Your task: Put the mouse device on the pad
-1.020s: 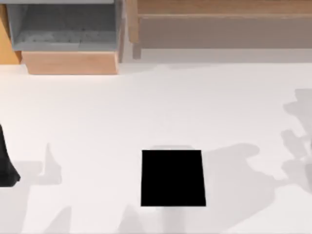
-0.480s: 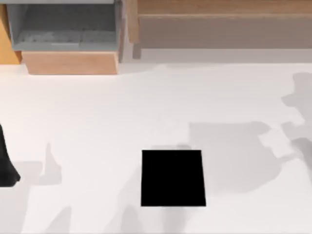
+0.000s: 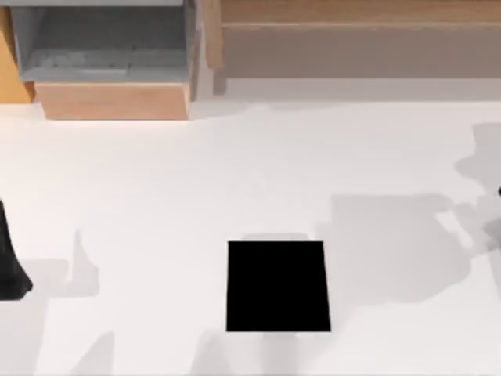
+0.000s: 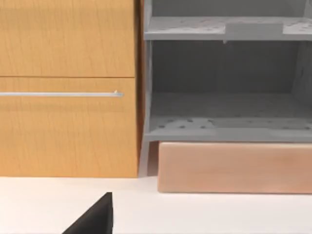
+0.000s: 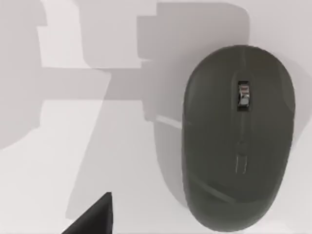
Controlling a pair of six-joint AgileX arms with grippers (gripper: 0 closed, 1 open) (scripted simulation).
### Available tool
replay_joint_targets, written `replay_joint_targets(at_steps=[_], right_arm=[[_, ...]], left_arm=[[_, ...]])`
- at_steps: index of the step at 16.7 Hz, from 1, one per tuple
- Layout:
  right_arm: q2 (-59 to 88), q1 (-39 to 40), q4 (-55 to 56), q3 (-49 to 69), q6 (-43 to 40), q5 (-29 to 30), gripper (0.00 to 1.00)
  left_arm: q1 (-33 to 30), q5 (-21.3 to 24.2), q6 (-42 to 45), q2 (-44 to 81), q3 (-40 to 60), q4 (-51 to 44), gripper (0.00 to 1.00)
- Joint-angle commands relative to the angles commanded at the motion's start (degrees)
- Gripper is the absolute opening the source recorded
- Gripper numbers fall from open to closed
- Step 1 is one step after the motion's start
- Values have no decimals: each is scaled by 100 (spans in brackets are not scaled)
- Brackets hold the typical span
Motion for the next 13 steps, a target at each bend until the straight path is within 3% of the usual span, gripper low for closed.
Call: replay_joint_targets(at_steps=[5,11,13], right_arm=[[554,3,1328,-717,9,3,100],[661,3,1516,-842,10,3,100],[661,3,1516,-842,10,3,85]], left_arm=[[0,0,0,0,0,0,100],[0,0,0,0,0,0,100],[0,0,0,0,0,0,100]])
